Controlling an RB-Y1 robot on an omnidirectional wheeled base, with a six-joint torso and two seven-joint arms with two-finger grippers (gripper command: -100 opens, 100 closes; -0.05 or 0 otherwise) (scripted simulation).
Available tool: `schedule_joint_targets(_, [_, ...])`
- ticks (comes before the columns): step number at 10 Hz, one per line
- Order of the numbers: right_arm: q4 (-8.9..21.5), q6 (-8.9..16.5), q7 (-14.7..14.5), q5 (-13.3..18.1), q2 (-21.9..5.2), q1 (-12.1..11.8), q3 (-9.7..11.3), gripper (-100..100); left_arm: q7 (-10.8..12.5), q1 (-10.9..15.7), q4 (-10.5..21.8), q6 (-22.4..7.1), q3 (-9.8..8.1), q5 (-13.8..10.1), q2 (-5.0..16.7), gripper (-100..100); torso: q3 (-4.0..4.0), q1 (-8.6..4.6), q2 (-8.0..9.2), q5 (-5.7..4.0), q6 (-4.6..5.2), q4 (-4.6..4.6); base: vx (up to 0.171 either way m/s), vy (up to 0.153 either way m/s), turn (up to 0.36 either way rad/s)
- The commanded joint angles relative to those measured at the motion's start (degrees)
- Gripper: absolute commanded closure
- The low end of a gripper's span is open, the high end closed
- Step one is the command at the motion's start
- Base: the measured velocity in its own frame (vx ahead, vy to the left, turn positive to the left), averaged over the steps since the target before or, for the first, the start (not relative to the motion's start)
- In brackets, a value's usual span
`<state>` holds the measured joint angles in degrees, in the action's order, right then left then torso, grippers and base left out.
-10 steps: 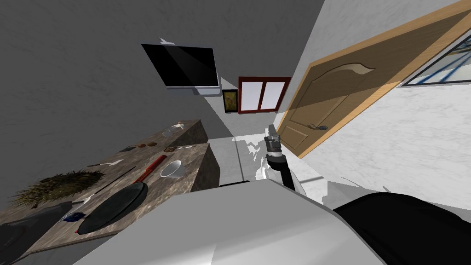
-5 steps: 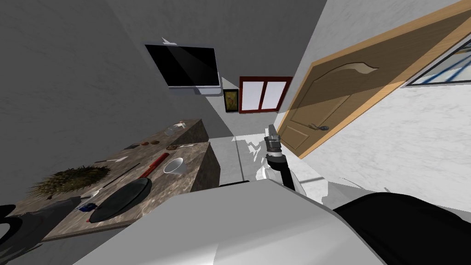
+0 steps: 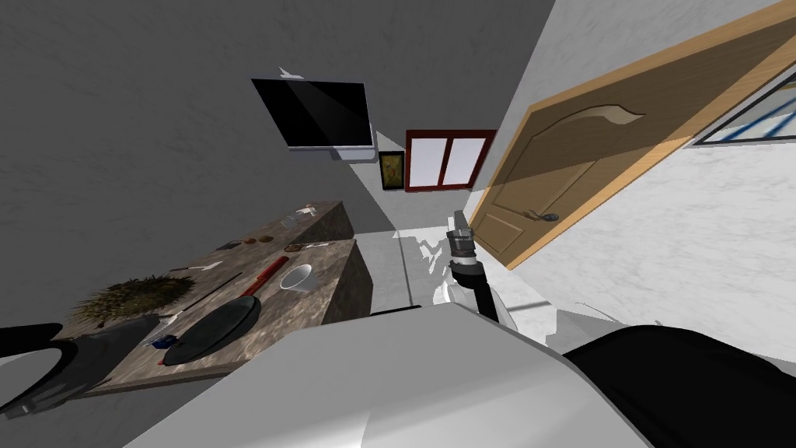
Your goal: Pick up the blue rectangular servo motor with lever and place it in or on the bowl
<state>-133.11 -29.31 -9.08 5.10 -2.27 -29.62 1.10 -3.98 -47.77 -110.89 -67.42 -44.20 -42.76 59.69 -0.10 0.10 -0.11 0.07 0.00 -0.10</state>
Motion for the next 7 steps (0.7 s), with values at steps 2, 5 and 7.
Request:
schedule_joint_targets(2, [0.0, 0.0, 0.0, 0.0, 0.0, 0.0, 0.0, 0, -2.2, 4.9, 3.5, -2.3, 1.92, 1.4, -0.3, -100, 0.08, -0.02, 0.13, -0.01, -0.01, 0.04, -0.073, -0.021, -0.001])
schedule_joint_targets(5, [0.0, 0.0, 0.0, 0.0, 0.0, 0.0, 0.0, 0, -2.2, 9.4, 3.5, -2.3, 1.92, 1.4, -0.3, -100, -0.06, 0.08, -0.12, 0.00, 0.01, -0.01, -0.005, 0.005, -0.002])
schedule_joint_targets(7, [0.0, 0.0, 0.0, 0.0, 0.0, 0.0, 0.0, 0, -5.5, 13.1, 7.7, -5.9, 5.40, 4.4, -0.5, -100, 0.03, 0.02, 0.05, 0.01, -0.04, 0.01, -0.081, -0.024, 0.079])
